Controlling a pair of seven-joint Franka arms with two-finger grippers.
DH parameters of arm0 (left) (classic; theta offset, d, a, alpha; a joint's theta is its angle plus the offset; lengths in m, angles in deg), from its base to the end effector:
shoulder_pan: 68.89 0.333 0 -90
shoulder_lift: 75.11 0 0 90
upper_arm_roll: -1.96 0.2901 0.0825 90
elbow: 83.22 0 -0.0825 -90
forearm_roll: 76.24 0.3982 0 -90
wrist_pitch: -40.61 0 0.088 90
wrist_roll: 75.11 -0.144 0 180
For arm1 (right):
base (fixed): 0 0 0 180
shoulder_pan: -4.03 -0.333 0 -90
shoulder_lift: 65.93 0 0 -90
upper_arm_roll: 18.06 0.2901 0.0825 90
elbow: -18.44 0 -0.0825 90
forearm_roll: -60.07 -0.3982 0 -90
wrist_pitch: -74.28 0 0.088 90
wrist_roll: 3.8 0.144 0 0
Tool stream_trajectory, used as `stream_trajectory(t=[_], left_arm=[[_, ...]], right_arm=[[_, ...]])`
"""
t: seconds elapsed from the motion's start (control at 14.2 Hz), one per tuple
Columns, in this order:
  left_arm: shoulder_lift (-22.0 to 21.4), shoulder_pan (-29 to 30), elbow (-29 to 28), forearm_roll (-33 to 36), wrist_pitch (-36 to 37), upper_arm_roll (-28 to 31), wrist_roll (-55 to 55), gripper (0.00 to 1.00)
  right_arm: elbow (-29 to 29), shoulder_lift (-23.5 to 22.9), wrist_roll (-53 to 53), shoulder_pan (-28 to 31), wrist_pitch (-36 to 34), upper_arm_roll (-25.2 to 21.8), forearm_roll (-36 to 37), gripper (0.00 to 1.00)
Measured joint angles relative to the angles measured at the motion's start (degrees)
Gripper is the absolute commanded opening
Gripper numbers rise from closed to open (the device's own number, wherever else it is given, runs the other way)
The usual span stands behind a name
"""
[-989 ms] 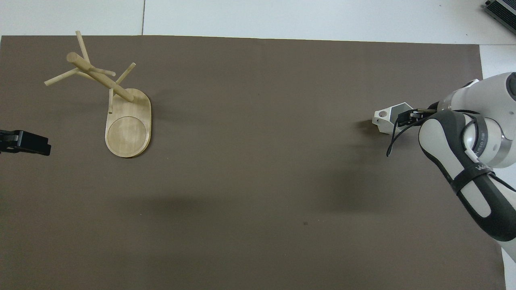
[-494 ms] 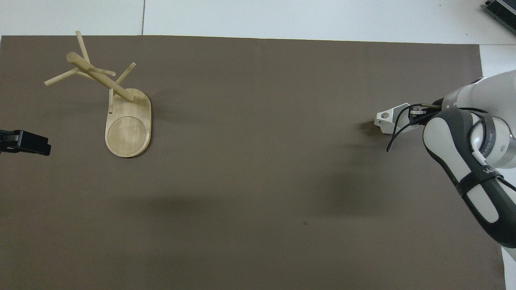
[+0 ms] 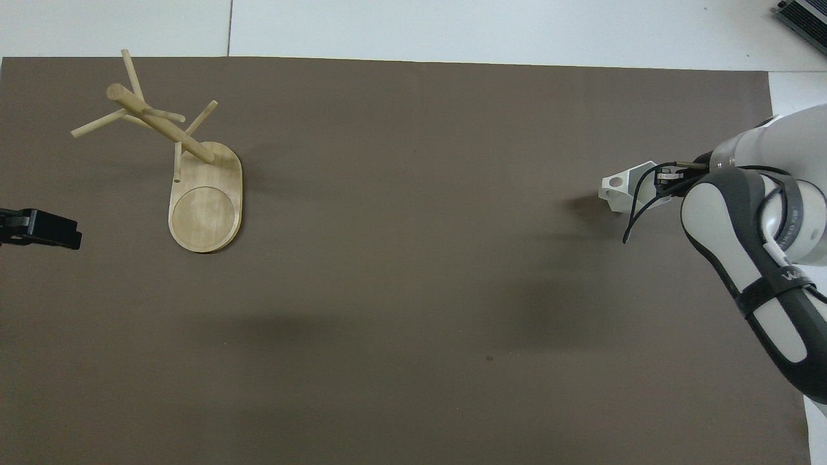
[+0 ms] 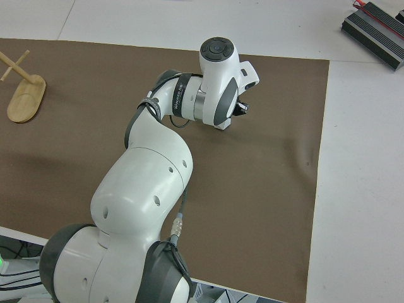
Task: Hang cup on rack
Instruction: 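Reach the right gripper to the white cup and grasp it, then lift the white cup with the right gripper toward the mug tree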
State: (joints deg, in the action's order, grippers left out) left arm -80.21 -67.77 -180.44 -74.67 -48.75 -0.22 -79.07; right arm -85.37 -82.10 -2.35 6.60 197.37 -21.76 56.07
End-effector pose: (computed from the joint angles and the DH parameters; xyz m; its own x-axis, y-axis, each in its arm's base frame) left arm 0.5383 -0.0066 0.5490 0.9950 -0.0868 -0.0502 -0.0883 -0.9957 -0.0274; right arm 0.6388 -0.0636 0.3225 0.9843 -0.1683 0.0532 -0.1661 -0.9851 -0.0439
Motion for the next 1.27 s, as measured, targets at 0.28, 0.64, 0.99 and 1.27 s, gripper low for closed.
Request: stream_trajectory(t=[0.28, 0.64, 0.99, 1.27], left_arm=[[0.0, 0.0, 0.0, 0.0, 0.0, 0.0, 0.0, 1.00], [0.0, 0.0, 0.0, 0.0, 0.0, 0.0, 0.0, 1.00], [0.0, 0.0, 0.0, 0.0, 0.0, 0.0, 0.0, 1.00], [0.0, 0.0, 0.0, 0.0, 0.0, 0.0, 0.0, 1.00]], right_arm=[[6.6, 1.2, 0.0, 0.0, -7.3, 0.4, -5.9, 0.00], [8.3, 3.9, -5.1, -0.1, -8.4, 2.6, -29.0, 0.00], [8.5, 4.5, -11.3, -0.2, -4.8, 11.1, -46.5, 0.00], [7.4, 4.1, -9.8, -0.6, 4.0, 22.9, -54.6, 0.00]])
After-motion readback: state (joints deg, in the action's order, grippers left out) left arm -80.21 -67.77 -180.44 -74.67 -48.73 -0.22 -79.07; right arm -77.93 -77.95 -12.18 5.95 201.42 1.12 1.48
